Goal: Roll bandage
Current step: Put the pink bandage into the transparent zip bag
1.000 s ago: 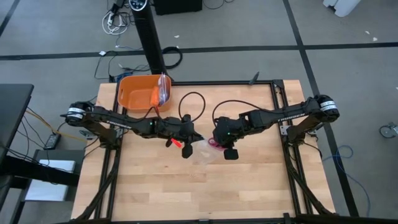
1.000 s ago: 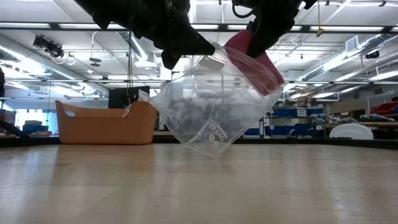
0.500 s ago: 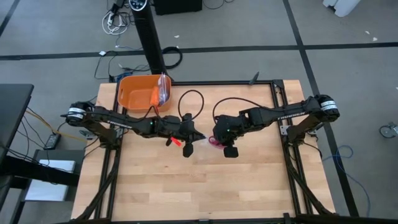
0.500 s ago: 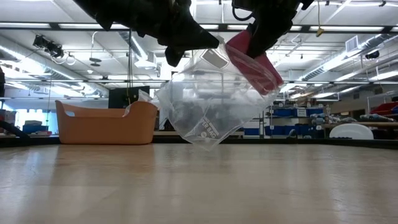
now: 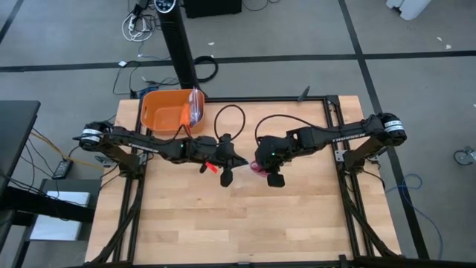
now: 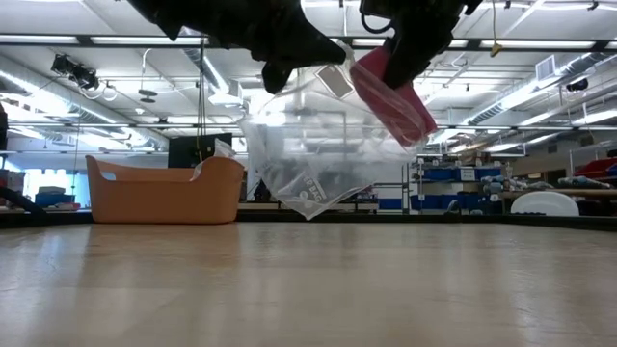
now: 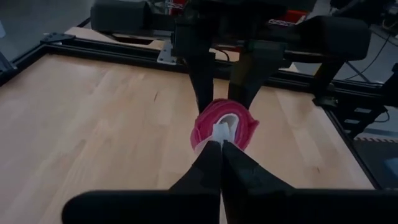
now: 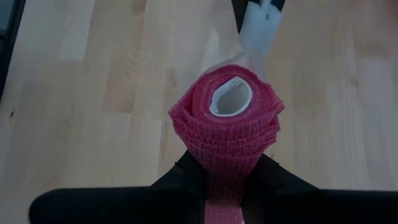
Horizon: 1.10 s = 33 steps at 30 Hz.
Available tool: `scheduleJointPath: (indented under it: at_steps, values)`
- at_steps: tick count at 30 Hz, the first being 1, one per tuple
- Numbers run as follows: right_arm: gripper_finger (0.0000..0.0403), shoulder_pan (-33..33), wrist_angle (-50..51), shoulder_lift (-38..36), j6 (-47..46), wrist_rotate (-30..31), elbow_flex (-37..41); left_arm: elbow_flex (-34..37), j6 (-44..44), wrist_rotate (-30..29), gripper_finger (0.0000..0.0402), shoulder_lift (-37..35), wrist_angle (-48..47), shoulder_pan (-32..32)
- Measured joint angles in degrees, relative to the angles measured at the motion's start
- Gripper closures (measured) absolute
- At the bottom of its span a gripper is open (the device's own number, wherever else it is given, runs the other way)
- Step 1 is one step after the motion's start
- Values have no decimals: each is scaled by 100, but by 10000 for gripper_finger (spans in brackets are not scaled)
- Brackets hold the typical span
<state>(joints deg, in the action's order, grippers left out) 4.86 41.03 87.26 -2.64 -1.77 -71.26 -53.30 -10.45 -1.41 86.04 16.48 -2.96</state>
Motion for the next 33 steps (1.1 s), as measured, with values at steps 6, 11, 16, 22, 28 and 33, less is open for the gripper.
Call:
scheduleJointPath:
  at_steps: [6, 11, 16, 22, 28, 33]
  values:
    - [346, -13, 71, 4, -85, 49, 3, -29, 6, 2, 400, 0, 96, -2]
    - [346, -15, 49, 7, -9, 13, 7, -29, 5, 12, 400, 0, 267, -2]
    - [345, -7, -218, 14, 225, -390, 22, -29, -12, 43, 400, -4, 345, -13]
    - [345, -134, -220, 15, -32, -410, 20, -29, -18, 18, 400, -4, 384, -11]
    - [321, -117, -292, 22, -34, -455, 24, -36, 76, 20, 400, -4, 383, -15]
    - [264, -38, -301, -167, -78, -419, 33, -61, 119, 48, 400, -26, 524, -17]
